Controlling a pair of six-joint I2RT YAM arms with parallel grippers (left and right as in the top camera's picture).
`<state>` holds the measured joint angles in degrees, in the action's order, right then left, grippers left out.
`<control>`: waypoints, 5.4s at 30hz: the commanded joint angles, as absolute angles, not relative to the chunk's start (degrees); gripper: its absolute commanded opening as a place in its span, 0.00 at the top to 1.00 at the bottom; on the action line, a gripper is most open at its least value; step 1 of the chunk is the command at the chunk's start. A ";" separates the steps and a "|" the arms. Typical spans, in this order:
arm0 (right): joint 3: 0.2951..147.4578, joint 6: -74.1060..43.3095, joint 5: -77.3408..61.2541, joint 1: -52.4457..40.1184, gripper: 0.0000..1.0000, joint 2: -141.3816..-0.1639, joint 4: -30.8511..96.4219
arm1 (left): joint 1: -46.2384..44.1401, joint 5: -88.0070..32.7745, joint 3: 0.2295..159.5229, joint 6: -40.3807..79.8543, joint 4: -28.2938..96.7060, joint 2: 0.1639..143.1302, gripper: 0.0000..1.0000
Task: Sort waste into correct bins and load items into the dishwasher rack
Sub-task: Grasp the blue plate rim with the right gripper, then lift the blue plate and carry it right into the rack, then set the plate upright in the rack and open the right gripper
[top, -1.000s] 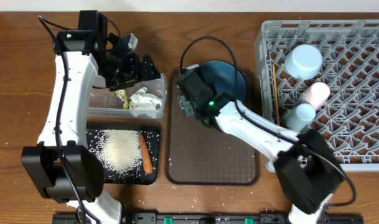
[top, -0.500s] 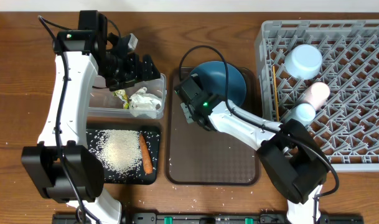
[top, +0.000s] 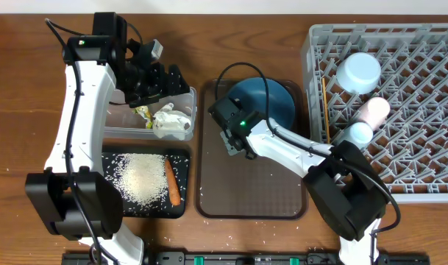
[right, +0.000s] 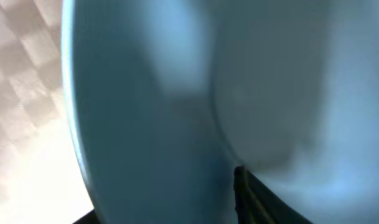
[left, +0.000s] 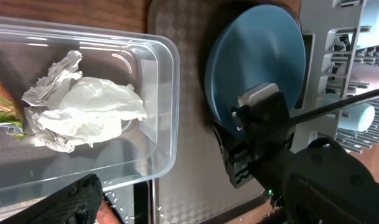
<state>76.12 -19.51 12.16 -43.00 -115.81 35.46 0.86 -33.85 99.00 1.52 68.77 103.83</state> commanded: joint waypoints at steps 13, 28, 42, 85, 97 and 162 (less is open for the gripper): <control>76.73 -19.22 12.19 -43.27 0.65 -116.53 35.14 | 0.99 -33.36 98.67 1.56 68.99 104.12 0.05; 76.82 -15.75 12.21 -43.20 0.78 -116.46 30.85 | 0.99 -33.36 98.67 1.56 68.99 104.12 0.05; 77.36 -11.66 12.21 -43.20 0.91 -113.78 31.55 | 0.99 -33.36 98.67 1.56 68.99 104.12 0.05; 86.65 -2.61 -71.66 23.35 0.99 -81.12 42.81 | 0.99 -33.36 98.67 1.58 68.99 104.12 0.05; 86.56 0.21 -89.38 37.91 0.99 -97.51 34.44 | 0.99 -33.34 98.67 1.56 68.99 104.12 0.05; 86.48 -4.64 -46.57 46.37 0.55 -99.39 75.13 | 0.99 -33.36 98.67 1.56 68.99 104.12 0.05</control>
